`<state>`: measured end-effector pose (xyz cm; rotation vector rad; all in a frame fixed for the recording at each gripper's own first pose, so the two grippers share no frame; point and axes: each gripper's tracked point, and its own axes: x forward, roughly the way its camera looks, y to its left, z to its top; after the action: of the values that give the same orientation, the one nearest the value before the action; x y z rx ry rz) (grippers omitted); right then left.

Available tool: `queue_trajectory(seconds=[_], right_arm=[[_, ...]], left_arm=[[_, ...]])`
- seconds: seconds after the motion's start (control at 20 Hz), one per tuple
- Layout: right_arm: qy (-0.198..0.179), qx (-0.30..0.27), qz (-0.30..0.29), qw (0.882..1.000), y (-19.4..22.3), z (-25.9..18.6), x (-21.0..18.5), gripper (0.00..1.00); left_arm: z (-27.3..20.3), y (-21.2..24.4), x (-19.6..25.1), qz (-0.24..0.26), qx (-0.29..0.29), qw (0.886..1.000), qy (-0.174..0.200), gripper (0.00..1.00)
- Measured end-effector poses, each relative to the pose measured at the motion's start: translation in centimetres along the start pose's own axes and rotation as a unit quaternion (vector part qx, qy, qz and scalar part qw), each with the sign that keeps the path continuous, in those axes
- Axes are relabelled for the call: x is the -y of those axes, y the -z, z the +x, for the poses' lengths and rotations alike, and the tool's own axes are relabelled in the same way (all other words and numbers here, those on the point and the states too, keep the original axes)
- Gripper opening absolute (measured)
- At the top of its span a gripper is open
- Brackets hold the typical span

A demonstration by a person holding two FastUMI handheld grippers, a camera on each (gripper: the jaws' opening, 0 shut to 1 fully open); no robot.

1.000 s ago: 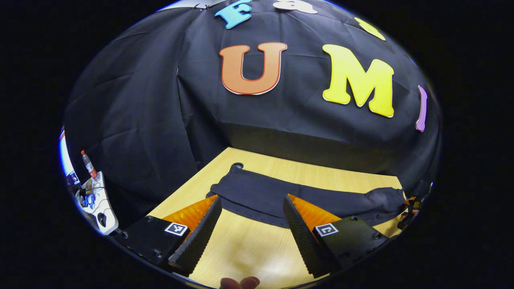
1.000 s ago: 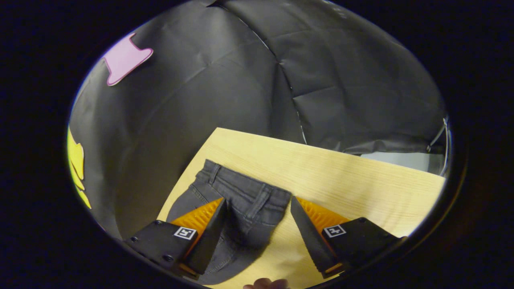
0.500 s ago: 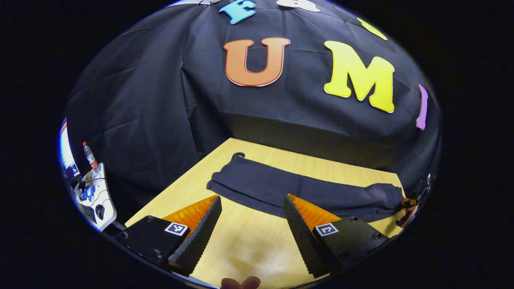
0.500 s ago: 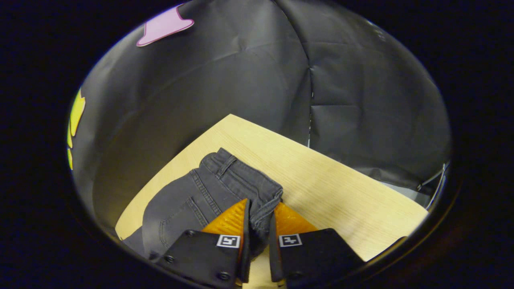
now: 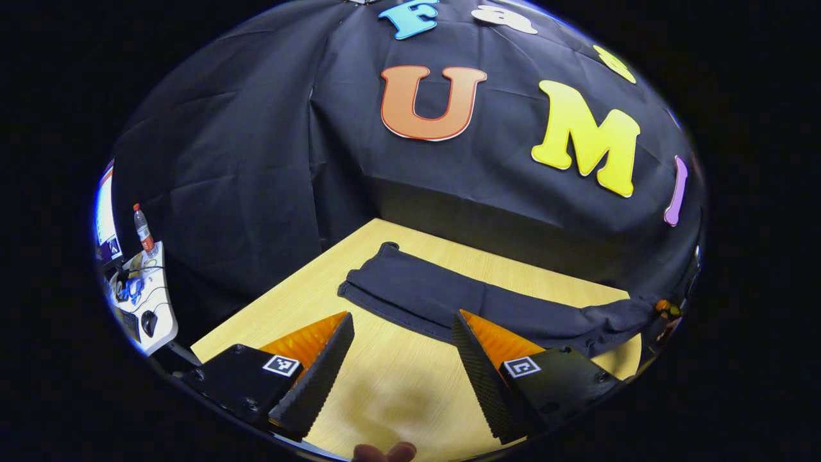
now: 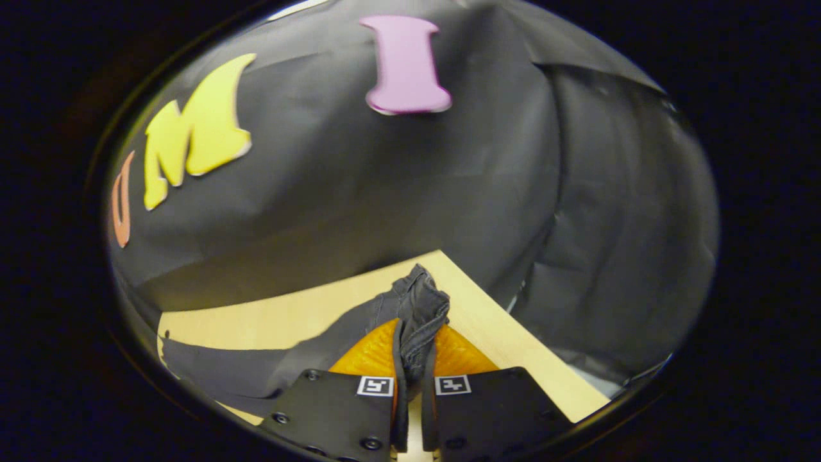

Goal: Grasp the waist and the cuffs of the jeans and fold them to make the two legs overlap; first hold the waist and fold one-third of the jeans toward the cuffs, then hold the cuffs and fold the remaining one-third in the same direction to finish folding.

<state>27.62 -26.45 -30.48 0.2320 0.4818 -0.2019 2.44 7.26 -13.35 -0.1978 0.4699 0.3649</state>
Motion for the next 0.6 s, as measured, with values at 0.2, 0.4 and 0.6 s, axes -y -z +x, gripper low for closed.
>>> queue_trajectory(seconds=[0.2, 0.4, 0.6], right_arm=[[-0.085, 0.059, -0.088, 0.991, -4.3, -8.2, -6.5, 0.09], [-0.169, 0.053, -0.106, 0.978, -4.6, -13.3, -9.4, 0.05], [-0.204, 0.015, -0.121, 0.971, -2.9, -13.5, -8.7, 0.09]], left_arm=[[-0.6, 0.5, -2.0, -0.033, 0.005, 0.999, 0.003, 0.99], [-1.8, 0.9, -5.6, -0.074, 0.003, 0.997, -0.017, 0.99], [-3.5, 1.2, -10.3, -0.107, 0.001, 0.993, -0.055, 1.00]])
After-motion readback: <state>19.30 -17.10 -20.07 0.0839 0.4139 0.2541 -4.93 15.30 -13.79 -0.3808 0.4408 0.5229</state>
